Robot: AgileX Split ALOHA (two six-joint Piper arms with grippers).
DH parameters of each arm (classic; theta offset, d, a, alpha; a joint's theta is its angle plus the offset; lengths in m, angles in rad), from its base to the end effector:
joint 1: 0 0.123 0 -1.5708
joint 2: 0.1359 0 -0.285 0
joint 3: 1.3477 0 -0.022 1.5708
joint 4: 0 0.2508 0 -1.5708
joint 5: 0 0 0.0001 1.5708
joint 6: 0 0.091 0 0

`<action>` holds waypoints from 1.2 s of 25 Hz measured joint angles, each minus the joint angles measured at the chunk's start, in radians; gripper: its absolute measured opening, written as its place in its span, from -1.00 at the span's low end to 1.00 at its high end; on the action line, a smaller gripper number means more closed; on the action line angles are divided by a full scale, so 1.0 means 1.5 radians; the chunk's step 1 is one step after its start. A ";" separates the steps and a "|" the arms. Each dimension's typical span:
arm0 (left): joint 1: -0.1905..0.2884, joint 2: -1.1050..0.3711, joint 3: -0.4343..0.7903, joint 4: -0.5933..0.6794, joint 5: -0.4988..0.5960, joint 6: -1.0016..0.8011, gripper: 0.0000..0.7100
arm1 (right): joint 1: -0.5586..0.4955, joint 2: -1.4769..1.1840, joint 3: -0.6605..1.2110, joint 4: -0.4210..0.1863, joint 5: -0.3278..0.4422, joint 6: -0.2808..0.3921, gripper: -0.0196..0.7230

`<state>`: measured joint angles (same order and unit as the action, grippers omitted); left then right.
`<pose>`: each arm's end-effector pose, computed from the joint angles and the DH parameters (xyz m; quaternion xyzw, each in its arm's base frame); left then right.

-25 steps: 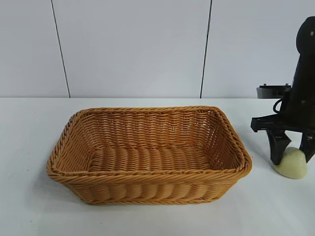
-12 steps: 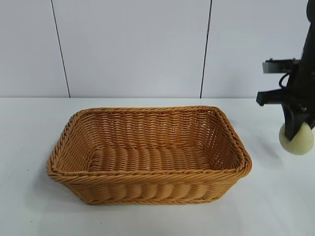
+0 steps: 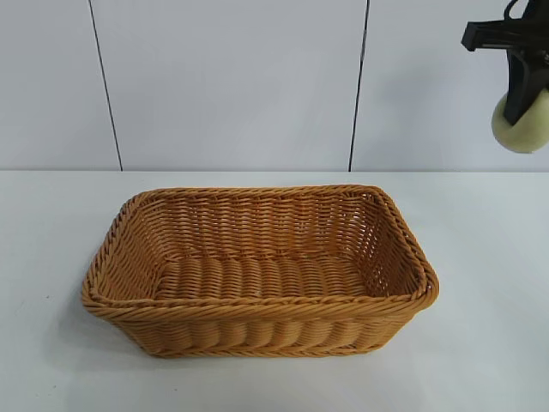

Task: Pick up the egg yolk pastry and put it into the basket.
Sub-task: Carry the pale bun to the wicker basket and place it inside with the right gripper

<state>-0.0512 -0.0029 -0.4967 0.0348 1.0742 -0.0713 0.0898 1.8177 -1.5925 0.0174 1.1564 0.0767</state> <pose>-0.0053 0.0031 0.2753 -0.0094 0.8567 -0.0142 0.5156 0.3810 0.0358 0.2871 -0.0041 0.9904 0.0198 0.1366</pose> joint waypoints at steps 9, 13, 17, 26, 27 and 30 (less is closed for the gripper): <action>0.000 0.000 0.000 0.000 0.000 0.000 0.81 | 0.157 0.000 -0.003 0.004 -0.004 0.013 -0.63; 0.000 0.000 0.000 0.000 0.000 0.000 0.81 | 0.232 0.000 -0.003 0.005 -0.031 0.033 -0.63; 0.000 0.000 0.000 0.000 0.000 0.000 0.81 | 0.294 0.014 -0.004 0.007 -0.068 0.051 -0.63; 0.000 0.000 0.000 0.000 0.000 0.000 0.81 | 0.373 0.145 -0.005 0.010 -0.167 0.065 -0.63; 0.000 0.000 0.000 0.000 0.000 0.000 0.81 | 0.375 0.161 -0.005 0.010 -0.183 0.067 -0.63; 0.000 0.000 0.000 0.000 0.000 0.000 0.81 | 0.375 0.199 -0.005 0.010 -0.214 0.080 -0.63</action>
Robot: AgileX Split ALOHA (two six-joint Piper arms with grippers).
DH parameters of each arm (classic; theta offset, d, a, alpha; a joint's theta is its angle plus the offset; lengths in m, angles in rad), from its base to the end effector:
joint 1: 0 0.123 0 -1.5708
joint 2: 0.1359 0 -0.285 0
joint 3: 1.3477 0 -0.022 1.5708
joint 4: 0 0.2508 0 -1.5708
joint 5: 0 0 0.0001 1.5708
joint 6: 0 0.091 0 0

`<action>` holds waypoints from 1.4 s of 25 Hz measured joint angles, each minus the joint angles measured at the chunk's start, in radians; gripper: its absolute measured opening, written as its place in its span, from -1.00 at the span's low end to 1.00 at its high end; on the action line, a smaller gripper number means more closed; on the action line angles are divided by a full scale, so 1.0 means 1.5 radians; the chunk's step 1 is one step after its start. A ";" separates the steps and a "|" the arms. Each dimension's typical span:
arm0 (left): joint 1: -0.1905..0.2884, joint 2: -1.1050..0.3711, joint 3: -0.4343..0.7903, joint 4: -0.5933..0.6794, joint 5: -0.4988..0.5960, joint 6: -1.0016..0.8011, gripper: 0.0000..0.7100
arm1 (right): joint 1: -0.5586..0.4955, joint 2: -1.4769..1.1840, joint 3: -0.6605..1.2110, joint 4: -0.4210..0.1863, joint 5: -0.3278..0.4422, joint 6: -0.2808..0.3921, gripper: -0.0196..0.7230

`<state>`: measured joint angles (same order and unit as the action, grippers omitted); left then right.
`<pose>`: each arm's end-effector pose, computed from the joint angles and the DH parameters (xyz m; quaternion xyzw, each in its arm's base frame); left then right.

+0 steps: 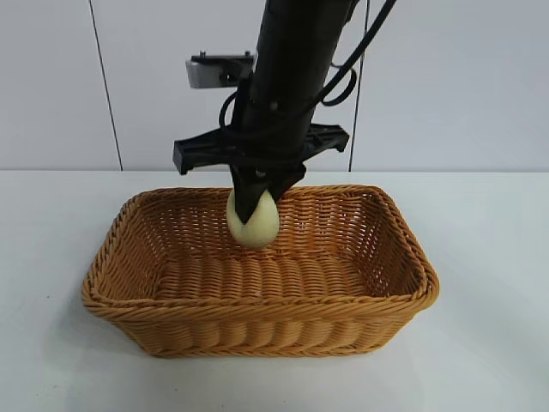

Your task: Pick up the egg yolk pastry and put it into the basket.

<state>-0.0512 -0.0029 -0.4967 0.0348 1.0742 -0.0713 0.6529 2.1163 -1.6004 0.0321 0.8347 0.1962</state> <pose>-0.0053 0.0031 0.2753 -0.0094 0.8567 -0.0142 0.5156 0.3515 0.2716 0.1734 -0.2151 0.9644 0.0753 0.1340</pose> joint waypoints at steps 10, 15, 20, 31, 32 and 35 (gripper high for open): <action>0.000 0.000 0.000 0.000 0.000 0.000 0.81 | 0.000 0.024 -0.001 0.000 0.001 0.006 -0.48; 0.000 0.000 0.000 0.001 0.000 0.000 0.81 | 0.000 0.024 -0.001 0.000 0.024 0.004 0.48; 0.000 0.000 0.000 0.001 0.000 0.000 0.81 | -0.001 0.024 -0.021 0.000 0.087 0.004 0.78; 0.000 0.000 0.000 0.001 0.000 0.000 0.81 | -0.019 0.009 -0.277 -0.031 0.247 0.003 0.80; 0.000 0.000 0.000 0.001 0.000 0.000 0.81 | -0.026 0.008 -0.298 -0.031 0.247 0.003 0.80; 0.000 0.000 0.000 0.001 0.000 0.000 0.81 | -0.049 0.003 -0.331 -0.041 0.248 0.003 0.80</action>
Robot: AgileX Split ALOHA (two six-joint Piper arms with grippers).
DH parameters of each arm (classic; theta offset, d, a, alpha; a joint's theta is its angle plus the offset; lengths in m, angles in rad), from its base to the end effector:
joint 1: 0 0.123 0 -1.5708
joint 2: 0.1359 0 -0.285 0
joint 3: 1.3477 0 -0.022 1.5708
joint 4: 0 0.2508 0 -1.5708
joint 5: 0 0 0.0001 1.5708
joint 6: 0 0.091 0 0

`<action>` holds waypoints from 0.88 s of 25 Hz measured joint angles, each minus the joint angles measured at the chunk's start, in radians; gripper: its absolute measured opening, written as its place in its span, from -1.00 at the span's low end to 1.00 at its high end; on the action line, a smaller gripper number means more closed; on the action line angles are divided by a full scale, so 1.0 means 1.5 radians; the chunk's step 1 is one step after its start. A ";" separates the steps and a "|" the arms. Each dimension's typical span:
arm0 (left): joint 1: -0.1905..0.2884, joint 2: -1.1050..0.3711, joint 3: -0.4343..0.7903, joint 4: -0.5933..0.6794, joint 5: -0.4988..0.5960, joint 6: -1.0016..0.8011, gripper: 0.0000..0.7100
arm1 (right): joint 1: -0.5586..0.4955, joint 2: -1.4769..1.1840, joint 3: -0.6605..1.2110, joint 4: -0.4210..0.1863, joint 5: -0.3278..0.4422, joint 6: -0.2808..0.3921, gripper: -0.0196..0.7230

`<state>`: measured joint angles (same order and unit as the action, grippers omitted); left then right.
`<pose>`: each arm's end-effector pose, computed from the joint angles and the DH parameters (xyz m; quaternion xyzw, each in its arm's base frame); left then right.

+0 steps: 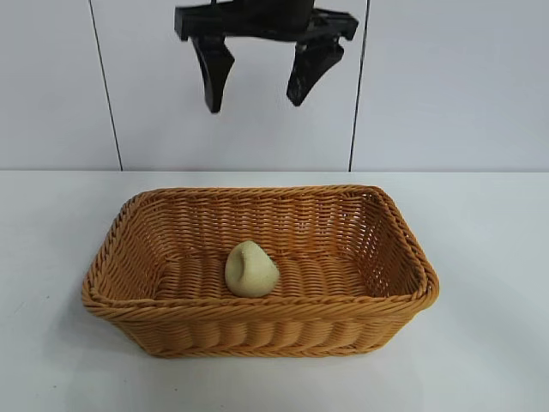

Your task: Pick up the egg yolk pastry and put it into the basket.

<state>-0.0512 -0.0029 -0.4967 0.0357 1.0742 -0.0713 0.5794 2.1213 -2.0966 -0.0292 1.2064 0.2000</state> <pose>-0.0053 0.0031 0.2753 -0.0094 0.8566 -0.0138 0.5156 0.3923 0.2537 0.2982 -0.1864 0.9593 0.0671 0.2014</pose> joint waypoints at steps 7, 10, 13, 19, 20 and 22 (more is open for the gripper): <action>0.000 0.000 0.000 0.000 -0.001 0.000 0.81 | -0.102 -0.001 -0.002 -0.047 0.004 -0.007 0.80; 0.000 0.000 0.000 0.000 -0.001 0.000 0.81 | -0.167 -0.001 -0.002 -0.055 0.004 -0.010 0.80; 0.000 0.000 0.000 0.000 -0.001 0.000 0.81 | -0.233 -0.001 -0.002 -0.059 0.004 -0.015 0.80; 0.000 0.000 0.000 0.000 -0.001 0.000 0.81 | -0.336 -0.001 -0.002 -0.057 0.004 -0.014 0.80; 0.000 0.000 0.000 0.000 -0.001 0.000 0.81 | -0.345 -0.001 -0.002 -0.056 0.004 -0.017 0.80; 0.000 0.000 0.000 0.000 -0.001 0.000 0.81 | -0.352 -0.001 -0.002 -0.053 0.004 -0.018 0.80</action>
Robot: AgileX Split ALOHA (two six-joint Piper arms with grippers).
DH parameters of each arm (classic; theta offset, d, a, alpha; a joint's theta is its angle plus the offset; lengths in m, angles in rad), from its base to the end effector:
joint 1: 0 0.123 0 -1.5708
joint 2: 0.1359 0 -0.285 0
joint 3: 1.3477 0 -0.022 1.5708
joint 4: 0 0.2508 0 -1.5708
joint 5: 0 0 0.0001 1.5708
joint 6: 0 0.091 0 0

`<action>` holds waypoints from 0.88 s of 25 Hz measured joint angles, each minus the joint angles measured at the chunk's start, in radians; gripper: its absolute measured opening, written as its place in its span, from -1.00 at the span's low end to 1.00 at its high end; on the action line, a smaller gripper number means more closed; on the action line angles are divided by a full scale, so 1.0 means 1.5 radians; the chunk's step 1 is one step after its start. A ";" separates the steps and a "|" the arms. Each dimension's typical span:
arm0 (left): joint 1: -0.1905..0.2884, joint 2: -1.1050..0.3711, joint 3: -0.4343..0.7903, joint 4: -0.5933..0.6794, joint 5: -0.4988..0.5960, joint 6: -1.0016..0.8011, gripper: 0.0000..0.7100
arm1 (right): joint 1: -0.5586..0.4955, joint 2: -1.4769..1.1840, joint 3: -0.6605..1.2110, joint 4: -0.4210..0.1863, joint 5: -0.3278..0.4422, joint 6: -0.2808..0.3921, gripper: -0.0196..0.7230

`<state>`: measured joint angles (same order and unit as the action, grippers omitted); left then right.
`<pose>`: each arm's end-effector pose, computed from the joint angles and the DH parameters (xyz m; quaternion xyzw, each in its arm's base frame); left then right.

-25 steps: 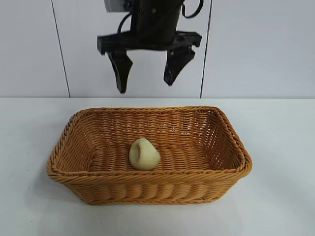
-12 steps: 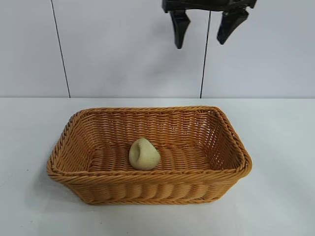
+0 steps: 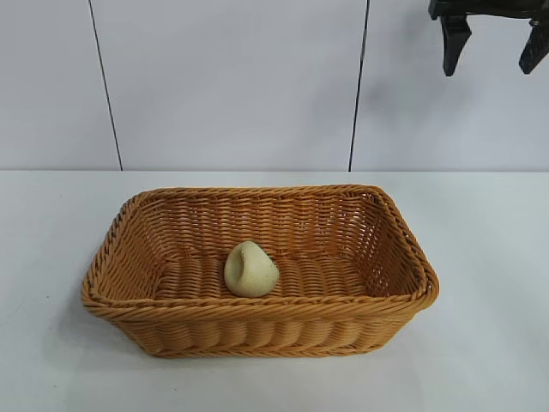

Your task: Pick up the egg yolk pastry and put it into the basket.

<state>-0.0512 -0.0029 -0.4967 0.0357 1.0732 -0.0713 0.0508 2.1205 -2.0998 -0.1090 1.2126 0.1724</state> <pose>-0.0053 0.0031 0.2754 -0.0094 0.8564 -0.0138 0.5161 0.4665 0.0144 0.2998 0.0514 0.9748 -0.0301 0.2151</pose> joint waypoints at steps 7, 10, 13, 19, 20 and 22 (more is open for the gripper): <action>0.000 0.000 0.000 0.000 0.000 0.000 0.81 | -0.001 -0.033 0.055 0.043 0.000 -0.015 0.80; 0.000 0.000 0.000 0.000 0.000 0.000 0.81 | -0.001 -0.094 0.145 0.059 -0.001 -0.025 0.80; 0.000 0.000 0.000 0.000 0.000 0.000 0.81 | -0.001 -0.177 0.271 0.063 -0.001 -0.032 0.80; 0.000 0.000 0.000 0.000 -0.001 0.000 0.81 | -0.001 -0.382 0.561 0.065 0.003 -0.040 0.80; 0.000 0.000 0.000 0.000 -0.001 0.000 0.81 | -0.001 -0.419 0.606 0.065 0.004 -0.041 0.80; 0.000 0.000 0.000 0.000 -0.001 0.000 0.81 | -0.001 -0.494 0.682 0.065 0.005 -0.042 0.80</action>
<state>-0.0512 -0.0029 -0.4967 0.0357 1.0713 -0.0713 0.0498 1.3792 -1.0770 -0.0120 1.2201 0.1096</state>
